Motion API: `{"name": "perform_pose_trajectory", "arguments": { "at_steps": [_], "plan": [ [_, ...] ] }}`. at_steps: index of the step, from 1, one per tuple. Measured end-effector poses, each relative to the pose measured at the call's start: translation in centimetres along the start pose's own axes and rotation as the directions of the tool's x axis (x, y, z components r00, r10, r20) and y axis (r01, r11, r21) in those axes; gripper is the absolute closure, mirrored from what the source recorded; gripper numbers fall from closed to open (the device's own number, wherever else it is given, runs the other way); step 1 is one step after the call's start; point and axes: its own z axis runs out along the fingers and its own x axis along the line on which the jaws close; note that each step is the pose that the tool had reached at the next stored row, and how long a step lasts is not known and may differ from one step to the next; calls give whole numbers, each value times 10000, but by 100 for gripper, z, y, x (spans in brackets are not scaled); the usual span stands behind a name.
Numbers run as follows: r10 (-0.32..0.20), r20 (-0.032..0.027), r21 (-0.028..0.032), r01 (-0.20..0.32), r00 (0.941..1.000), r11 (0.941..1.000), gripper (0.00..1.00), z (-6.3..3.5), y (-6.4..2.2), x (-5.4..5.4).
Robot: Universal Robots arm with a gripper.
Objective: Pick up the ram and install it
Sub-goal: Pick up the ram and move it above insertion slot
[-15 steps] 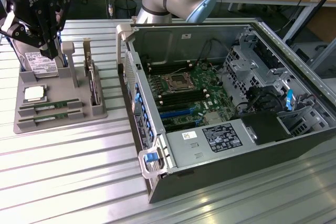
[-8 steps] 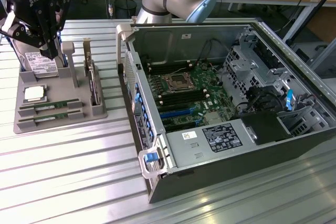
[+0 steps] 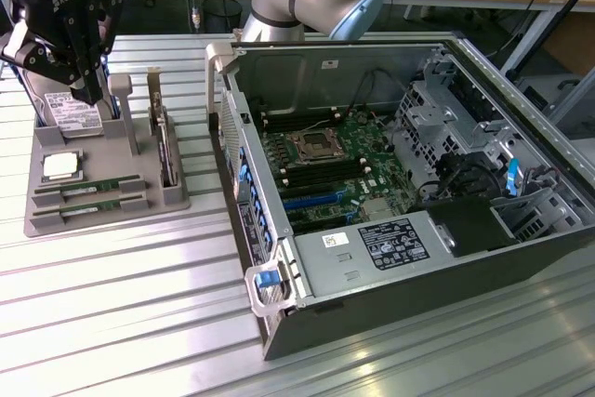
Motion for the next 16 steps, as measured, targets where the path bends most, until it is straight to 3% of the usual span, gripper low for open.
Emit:
{"name": "perform_pose_trajectory", "arguments": {
  "at_steps": [16],
  "plan": [
    [-336, -13, -8, 336, 9994, 9994, 90, 0, 0, 0]
  ]
}}
